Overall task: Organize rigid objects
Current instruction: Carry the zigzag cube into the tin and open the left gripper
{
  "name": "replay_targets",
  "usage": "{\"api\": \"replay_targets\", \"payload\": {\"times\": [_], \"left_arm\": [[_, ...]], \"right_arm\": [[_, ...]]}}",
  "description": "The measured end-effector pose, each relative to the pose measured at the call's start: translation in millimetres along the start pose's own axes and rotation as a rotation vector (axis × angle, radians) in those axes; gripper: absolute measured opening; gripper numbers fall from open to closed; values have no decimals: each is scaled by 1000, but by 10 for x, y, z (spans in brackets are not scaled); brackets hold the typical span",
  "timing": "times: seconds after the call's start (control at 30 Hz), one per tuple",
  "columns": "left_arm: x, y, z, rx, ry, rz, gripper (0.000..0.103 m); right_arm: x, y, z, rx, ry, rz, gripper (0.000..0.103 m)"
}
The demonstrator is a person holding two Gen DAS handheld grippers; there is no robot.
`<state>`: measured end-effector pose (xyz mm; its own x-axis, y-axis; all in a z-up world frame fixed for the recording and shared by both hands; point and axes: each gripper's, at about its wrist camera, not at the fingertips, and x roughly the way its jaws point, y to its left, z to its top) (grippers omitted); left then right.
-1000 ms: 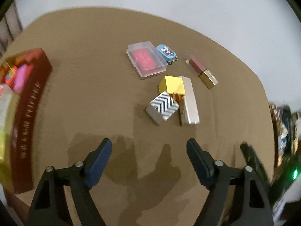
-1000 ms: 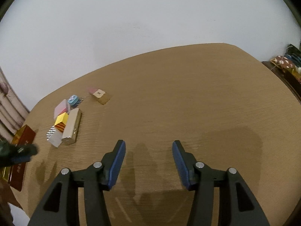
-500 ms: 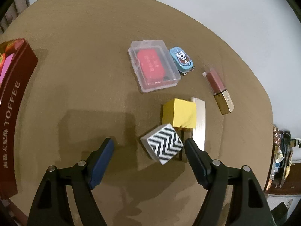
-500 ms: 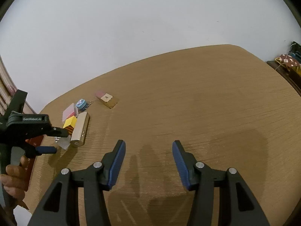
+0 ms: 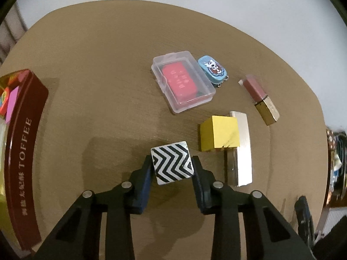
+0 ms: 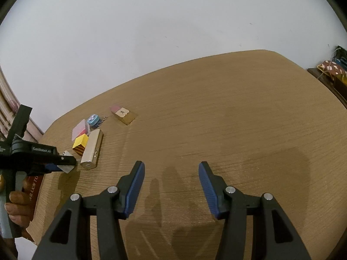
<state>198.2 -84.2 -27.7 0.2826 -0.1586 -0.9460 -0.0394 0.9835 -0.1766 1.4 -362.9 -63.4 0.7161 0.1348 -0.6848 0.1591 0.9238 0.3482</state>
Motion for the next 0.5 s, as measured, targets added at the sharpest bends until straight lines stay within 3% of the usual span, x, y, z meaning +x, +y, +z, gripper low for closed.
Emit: {"api": "replay_targets", "payload": {"times": [0.1, 0.3, 0.5], "left_arm": [[-112, 20, -70, 37, -13, 4, 28], [-828, 337, -228, 46, -79, -6, 28], [-1387, 1216, -137, 50, -112, 110, 28]], "right_arm": [[36, -5, 25, 2, 7, -1, 53], [93, -2, 49, 0, 25, -3, 53], [140, 8, 48, -4, 38, -12, 53]]}}
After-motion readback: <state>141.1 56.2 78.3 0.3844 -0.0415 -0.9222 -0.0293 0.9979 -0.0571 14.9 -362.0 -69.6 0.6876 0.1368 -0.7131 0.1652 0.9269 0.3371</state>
